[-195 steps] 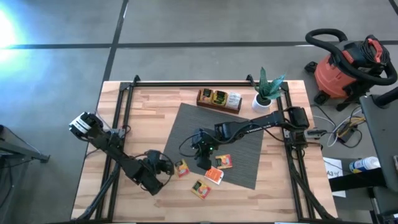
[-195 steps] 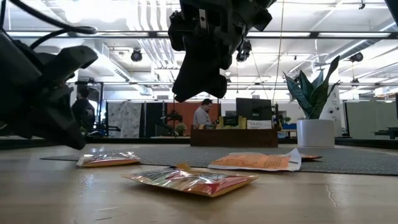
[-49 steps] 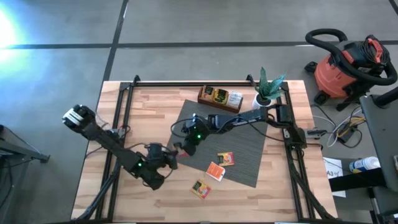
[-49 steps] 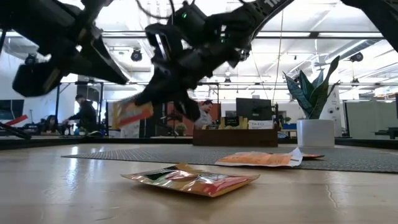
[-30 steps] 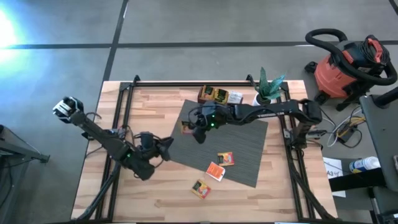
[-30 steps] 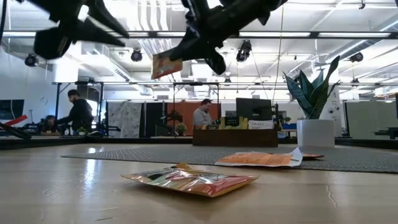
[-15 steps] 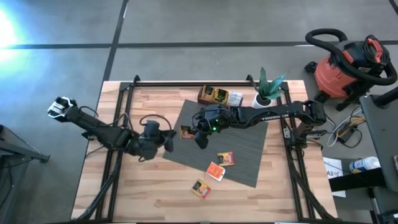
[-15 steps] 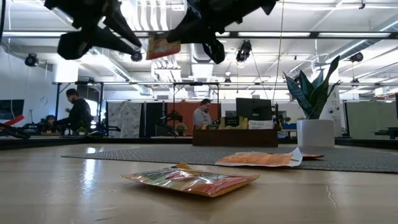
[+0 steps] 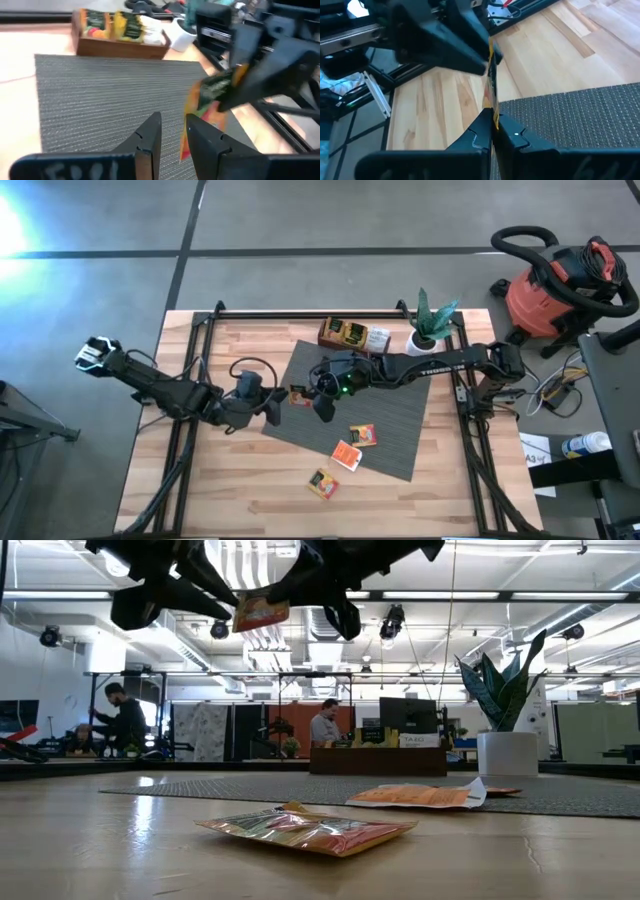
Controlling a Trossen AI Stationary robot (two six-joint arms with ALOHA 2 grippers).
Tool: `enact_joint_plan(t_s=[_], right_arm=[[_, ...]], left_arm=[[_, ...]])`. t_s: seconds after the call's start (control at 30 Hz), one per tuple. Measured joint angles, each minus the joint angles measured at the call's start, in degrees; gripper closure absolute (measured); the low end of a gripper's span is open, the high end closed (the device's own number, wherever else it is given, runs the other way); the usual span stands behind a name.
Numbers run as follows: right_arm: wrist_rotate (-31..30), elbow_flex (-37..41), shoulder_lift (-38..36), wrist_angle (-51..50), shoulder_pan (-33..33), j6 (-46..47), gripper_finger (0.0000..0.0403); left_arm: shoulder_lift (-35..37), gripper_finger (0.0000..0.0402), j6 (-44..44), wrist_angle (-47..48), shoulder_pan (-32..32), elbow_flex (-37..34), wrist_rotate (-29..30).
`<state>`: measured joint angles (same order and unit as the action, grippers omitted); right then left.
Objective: Pick & Place Tea
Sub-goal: Put the orange tea bag into the left section of the wooden organizer
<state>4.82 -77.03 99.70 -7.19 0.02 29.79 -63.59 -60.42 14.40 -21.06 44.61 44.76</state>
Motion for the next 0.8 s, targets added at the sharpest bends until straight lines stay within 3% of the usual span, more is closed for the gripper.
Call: enact_joint_plan(t_s=[0.23,0.43,0.8], right_arm=[[0.2,0.02,-1.21,-0.03,0.86,-0.45,0.0394],[-0.37,0.0,-2.02,-0.05,1.78,-0.47,0.0394],[-3.68,0.64,-5.01,-4.05,2.82,-0.46,0.0394]], left_arm=[[0.0,0.0317,9.48,-7.72,0.49,-0.04,-5.79],[0.0,0.0317,11.12,-11.11,0.99,-0.48,-8.78],[0.11,0.0317,8.47,-13.72,1.01,-3.86,-8.27]])
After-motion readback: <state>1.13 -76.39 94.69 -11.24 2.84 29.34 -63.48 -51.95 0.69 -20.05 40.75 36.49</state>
